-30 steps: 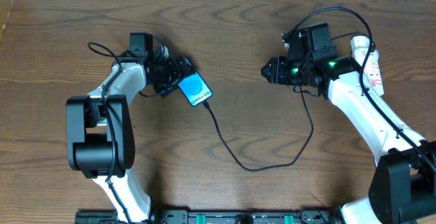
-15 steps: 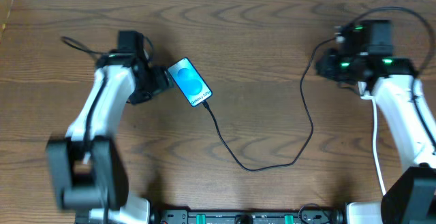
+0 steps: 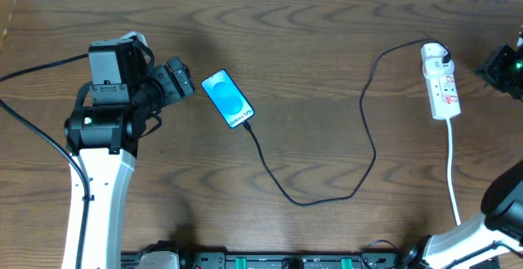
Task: Plug charger to phone and switch on socket
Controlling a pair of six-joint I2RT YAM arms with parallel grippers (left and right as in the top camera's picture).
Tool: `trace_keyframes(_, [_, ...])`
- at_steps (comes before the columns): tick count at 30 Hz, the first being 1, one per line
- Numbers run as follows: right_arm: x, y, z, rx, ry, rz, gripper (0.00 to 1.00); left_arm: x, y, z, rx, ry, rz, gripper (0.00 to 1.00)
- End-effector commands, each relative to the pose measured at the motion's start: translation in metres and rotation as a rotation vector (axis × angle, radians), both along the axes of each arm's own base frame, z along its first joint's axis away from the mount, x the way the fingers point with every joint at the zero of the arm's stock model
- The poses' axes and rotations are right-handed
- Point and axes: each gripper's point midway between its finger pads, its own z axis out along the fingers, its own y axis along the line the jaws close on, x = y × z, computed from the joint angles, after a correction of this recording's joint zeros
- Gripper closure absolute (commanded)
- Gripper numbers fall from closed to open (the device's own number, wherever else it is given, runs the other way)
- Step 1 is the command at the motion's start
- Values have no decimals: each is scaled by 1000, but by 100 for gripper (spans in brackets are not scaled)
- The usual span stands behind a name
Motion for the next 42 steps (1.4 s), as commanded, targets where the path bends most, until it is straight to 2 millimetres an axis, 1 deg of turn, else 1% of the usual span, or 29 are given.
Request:
trace_keyframes(1, [8,-3,-28,5,24,65,99,0,4,4,19,-12,0,5])
trace_keyframes(2, [10,-3,-41,12,34,91,99,0,4,4,19,-12,0,5])
trace_keyframes(5, [17,-5,-67,19,44,120,99,0,4,4,19,-12,0,5])
trace_keyframes(8, [23,-7,-77,18,34,125,99,0,4,4,19,-12,0,5])
trace_keyframes(12, [34,-4,-87,21,13,141,99,0,4,4,19,-12,0,5])
trace_keyframes(15, [42,3,-89,10,-4,159,99,0,4,4,19,-12,0,5])
trace_keyframes(18, [45,4,-90,4,-9,156,99,0,4,4,19,-12,0,4])
trace_keyframes(22, [45,5,-100,28,15,128,99,0,4,4,19,-11,0,5])
trace_keyframes(25, [48,10,-114,37,28,138,99,0,4,4,19,-12,0,4])
trace_keyframes(27, [49,13,-116,38,29,142,99,0,4,4,19,-12,0,4])
trace_keyframes(30, [54,17,-115,36,17,145,99,0,4,4,19,-11,1,4])
trace_keyframes(33, [54,18,-116,40,22,143,99,0,4,4,19,-12,0,4])
trace_keyframes(36, [47,23,-119,66,56,133,99,0,4,4,19,-12,0,4])
trace_keyframes(42, [43,44,-130,96,96,146,99,0,4,4,19,-12,0,4])
